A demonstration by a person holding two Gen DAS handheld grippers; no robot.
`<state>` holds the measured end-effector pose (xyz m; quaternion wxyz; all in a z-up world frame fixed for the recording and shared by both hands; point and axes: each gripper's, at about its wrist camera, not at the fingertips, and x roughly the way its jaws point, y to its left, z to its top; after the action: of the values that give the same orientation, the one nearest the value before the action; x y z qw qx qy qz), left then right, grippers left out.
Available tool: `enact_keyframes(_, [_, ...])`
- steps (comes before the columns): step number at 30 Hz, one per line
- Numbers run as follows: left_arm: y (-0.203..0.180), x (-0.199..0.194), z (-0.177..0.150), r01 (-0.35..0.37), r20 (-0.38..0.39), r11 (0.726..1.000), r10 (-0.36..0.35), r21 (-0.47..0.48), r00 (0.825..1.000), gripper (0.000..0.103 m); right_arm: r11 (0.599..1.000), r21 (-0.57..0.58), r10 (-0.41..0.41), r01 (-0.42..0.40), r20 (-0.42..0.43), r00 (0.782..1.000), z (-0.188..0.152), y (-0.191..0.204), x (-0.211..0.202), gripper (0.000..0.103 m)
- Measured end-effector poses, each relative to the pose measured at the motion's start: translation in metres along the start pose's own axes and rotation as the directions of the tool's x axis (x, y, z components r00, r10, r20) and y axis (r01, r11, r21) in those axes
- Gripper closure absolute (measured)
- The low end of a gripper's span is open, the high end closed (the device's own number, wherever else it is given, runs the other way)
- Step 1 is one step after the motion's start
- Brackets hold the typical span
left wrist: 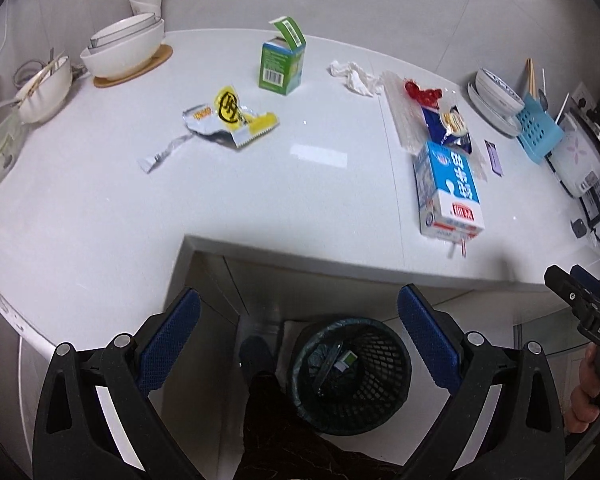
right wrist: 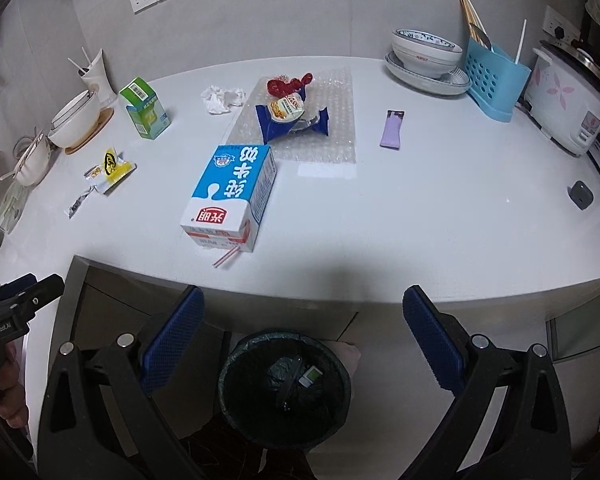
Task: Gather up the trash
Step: 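Raise both tools back up toward the counter, then grasp the yellow snack wrapper with the left tool while the right tool grasps the milk carton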
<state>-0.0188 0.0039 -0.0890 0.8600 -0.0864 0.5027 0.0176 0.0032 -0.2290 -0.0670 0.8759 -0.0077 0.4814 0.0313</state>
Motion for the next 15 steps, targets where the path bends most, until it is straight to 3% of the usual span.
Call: enact_keyframes(15, [0.057, 0.038, 0.088, -0.044, -0.001, 0.999, 0.044, -0.022, 0.999, 0.006, 1.000, 0.003, -0.019, 0.019, -0.055, 0.998, 0.058, 0.030, 0.040, 0.008])
